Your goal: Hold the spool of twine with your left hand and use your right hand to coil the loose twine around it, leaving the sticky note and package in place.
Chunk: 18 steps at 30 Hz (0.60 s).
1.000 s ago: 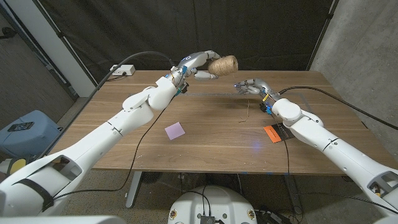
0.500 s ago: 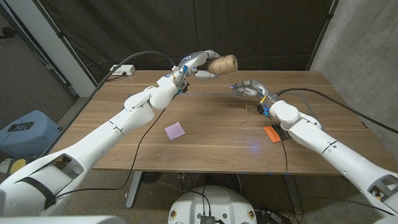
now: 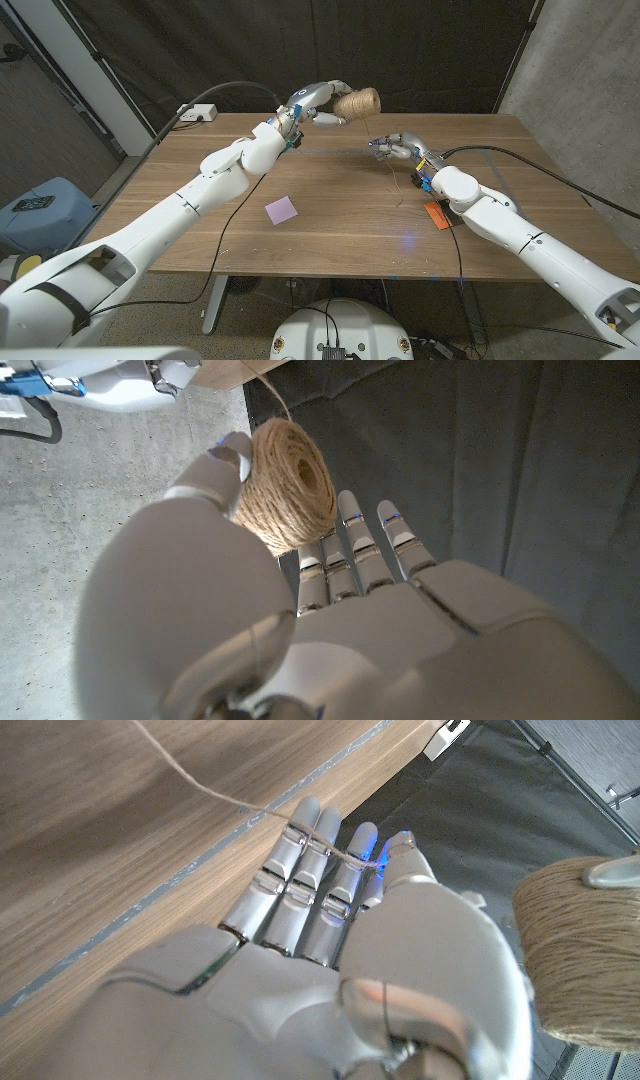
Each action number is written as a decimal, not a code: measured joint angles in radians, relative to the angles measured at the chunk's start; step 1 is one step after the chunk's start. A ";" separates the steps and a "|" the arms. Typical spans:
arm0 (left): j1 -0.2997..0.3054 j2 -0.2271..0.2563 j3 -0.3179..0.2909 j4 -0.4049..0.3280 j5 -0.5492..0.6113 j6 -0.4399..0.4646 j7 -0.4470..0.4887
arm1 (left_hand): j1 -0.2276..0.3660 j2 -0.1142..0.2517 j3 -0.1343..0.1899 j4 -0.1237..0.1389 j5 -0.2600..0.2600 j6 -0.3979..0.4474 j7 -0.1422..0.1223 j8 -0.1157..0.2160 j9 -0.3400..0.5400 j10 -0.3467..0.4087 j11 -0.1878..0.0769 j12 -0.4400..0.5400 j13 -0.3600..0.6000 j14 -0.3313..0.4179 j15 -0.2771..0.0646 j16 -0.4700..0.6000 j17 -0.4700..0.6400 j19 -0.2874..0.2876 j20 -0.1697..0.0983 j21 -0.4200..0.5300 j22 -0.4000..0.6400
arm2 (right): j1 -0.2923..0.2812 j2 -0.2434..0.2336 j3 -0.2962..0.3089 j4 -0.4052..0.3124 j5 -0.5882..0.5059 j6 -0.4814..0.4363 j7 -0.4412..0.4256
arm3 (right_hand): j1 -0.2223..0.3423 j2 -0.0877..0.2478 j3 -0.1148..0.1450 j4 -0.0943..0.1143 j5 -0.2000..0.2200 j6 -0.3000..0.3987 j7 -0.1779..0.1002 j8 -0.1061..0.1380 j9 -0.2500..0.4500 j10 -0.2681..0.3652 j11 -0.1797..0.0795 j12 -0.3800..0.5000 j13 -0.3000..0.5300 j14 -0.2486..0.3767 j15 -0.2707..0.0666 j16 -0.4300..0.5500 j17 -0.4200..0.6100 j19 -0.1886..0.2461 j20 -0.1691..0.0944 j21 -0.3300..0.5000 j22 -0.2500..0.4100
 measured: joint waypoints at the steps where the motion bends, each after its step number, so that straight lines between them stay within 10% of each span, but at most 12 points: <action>1: 0.001 0.002 -0.001 -0.002 0.000 0.000 0.001 | 0.000 0.000 0.000 0.000 0.000 0.000 0.000 0.000 0.000 0.000 0.000 0.000 0.001 0.000 0.000 0.000 0.000 0.000 0.000 0.000 0.000 | -0.003 0.000 -0.001 -0.004 0.000 -0.002 -0.002 | 0.000 0.000 0.000 0.000 0.000 0.000 0.000 0.000 0.000 0.000 0.000 0.000 0.000 0.000 0.000 -0.003 0.000 0.000 0.000 0.000 0.000; 18: 0.026 0.029 -0.024 -0.033 0.000 0.019 0.011 | 0.000 0.000 0.000 0.000 0.000 0.000 0.000 0.000 0.000 0.000 0.000 0.000 0.002 0.000 0.000 0.000 0.003 0.000 0.000 0.000 0.000 | -0.041 0.020 -0.015 -0.057 0.004 -0.018 -0.027 | 0.000 0.000 0.000 0.000 0.000 0.000 0.000 -0.004 0.000 0.000 0.000 0.000 0.004 0.000 0.000 -0.003 0.004 0.000 0.000 -0.001 0.000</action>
